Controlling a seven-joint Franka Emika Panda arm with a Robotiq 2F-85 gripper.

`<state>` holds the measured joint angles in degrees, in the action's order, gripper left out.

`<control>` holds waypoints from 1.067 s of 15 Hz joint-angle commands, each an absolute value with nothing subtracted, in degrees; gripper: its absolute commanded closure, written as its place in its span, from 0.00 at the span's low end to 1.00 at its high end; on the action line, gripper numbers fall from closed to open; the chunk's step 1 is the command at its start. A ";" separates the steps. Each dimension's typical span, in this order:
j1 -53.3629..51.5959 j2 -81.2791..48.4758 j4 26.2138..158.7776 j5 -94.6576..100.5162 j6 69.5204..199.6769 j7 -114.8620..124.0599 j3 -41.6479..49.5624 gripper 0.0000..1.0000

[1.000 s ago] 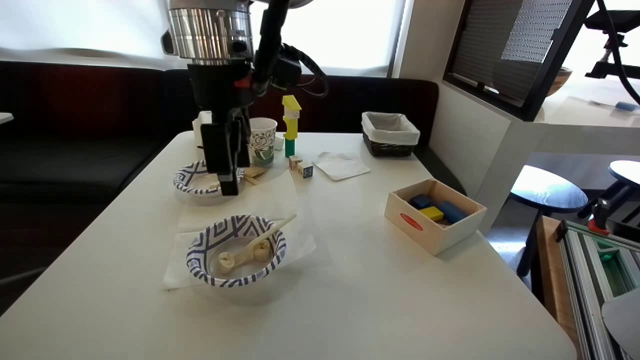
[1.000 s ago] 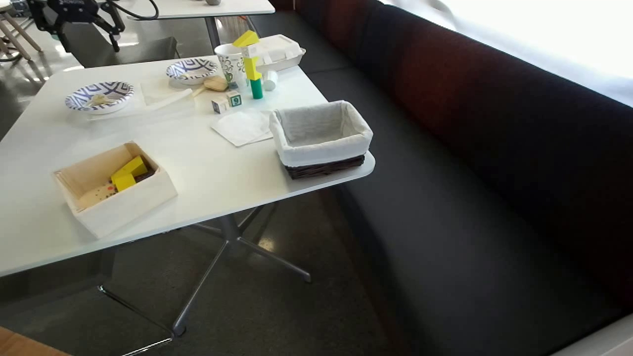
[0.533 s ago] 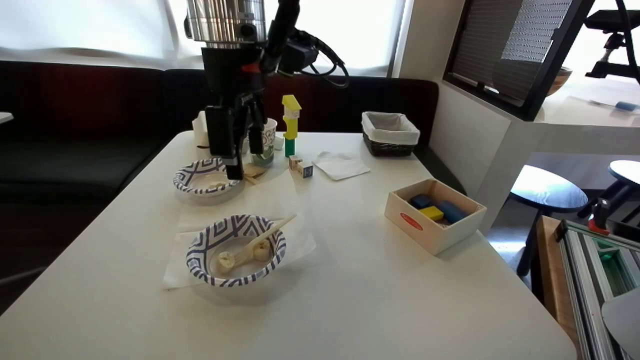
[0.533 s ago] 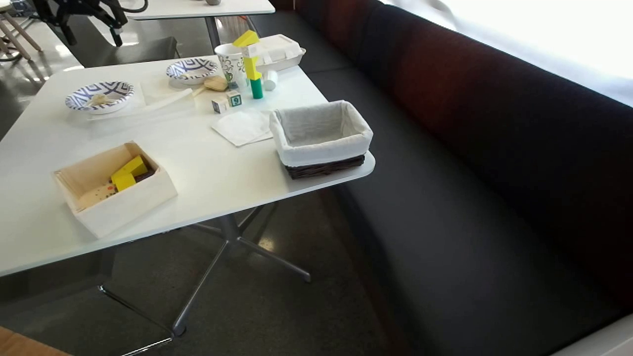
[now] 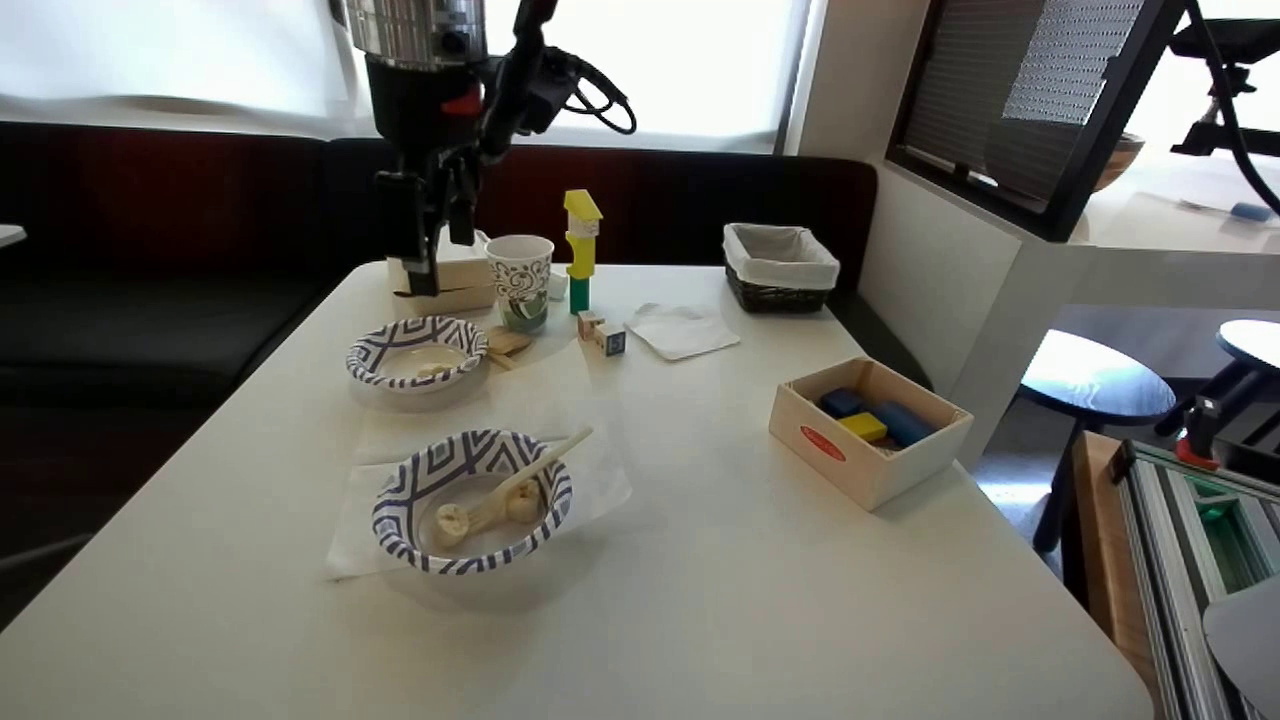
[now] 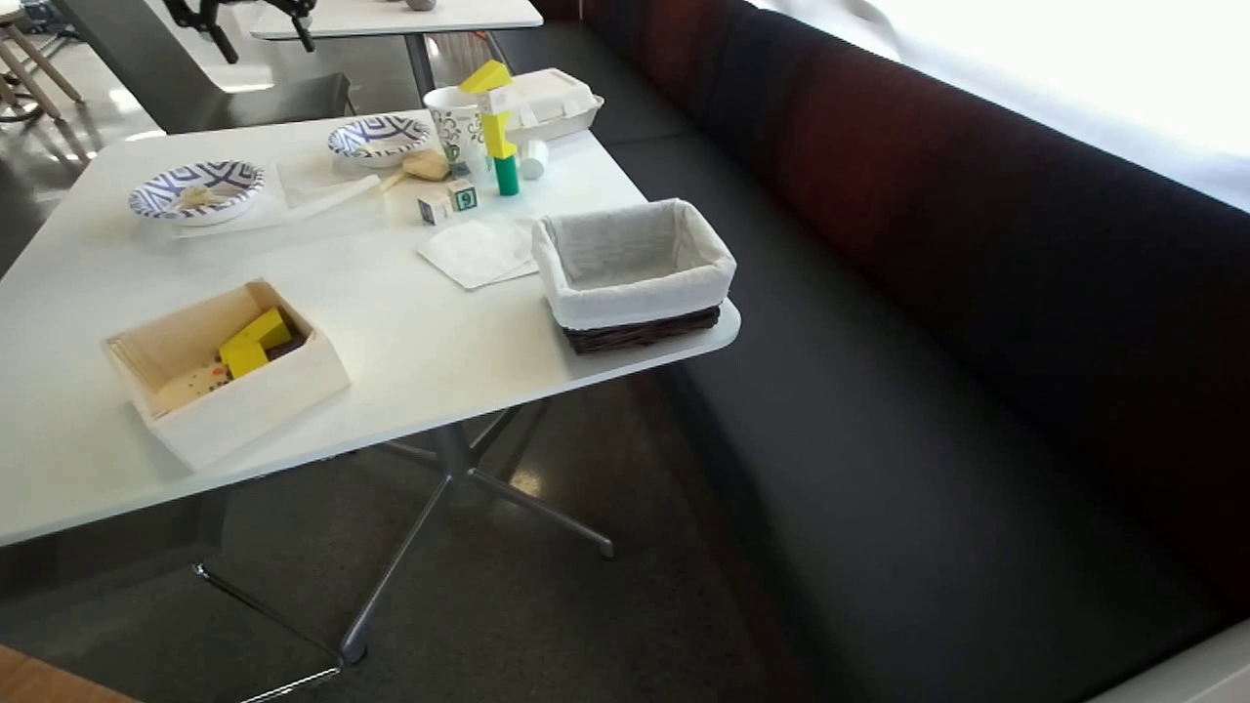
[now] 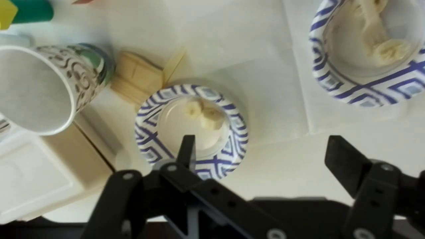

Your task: Get the fork and move one white object in the bowl to the right to the one on the left

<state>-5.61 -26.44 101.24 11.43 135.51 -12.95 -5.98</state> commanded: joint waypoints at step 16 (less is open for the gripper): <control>-5.89 -47.69 75.67 9.73 146.36 -6.30 -2.55 0.00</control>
